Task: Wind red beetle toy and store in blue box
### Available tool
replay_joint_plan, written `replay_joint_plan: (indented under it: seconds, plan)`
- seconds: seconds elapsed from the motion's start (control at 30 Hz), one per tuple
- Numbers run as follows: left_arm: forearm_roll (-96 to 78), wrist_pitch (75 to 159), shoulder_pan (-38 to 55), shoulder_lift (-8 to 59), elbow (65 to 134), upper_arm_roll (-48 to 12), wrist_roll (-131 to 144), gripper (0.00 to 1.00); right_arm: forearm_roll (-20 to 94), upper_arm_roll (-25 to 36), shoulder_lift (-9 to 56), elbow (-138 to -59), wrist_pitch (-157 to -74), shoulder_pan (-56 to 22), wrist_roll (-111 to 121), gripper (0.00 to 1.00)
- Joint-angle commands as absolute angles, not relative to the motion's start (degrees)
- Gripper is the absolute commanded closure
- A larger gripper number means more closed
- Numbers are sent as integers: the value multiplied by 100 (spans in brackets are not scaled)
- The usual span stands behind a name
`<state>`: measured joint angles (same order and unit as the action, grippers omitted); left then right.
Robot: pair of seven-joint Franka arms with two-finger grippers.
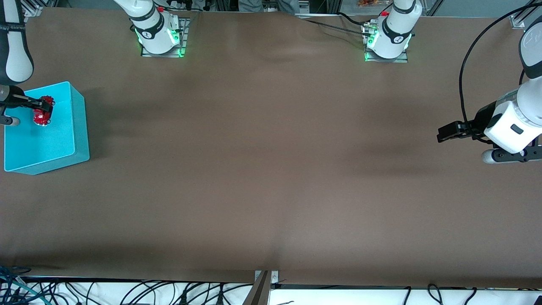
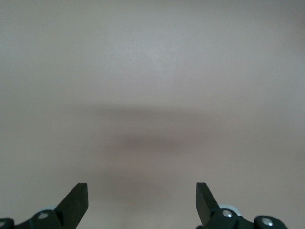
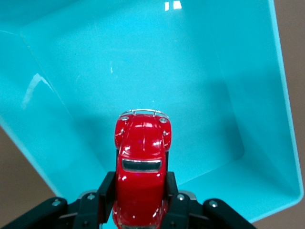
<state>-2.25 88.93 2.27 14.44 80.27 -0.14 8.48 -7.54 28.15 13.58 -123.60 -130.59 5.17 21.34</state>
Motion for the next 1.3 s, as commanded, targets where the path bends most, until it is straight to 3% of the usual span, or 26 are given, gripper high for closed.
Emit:
replay_joint_plan:
  seconds: [0.0, 0.67, 1.2, 1.23, 1.27]
  plan:
    - [-308, 8780, 220, 1503, 7857, 9, 729, 0, -774, 2751, 1617, -12243, -13236, 659, 2268, 100]
    - [-308, 8780, 220, 1512, 7857, 9, 729, 0, -747, 2505, 2232, -12252, -13992, 1055, 2276, 100]
    - [-308, 8772, 211, 1512, 7857, 9, 729, 0, -747, 2391, 2347, -12261, -14062, 1222, 2276, 100]
    - [-308, 8780, 202, 1512, 7857, 9, 729, 0, -747, 2391, 2347, -12261, -14063, 1222, 2268, 97]
    - [-308, 8780, 211, 1512, 7857, 9, 729, 0, -738, 2391, 2347, -12261, -14063, 1222, 2268, 87]
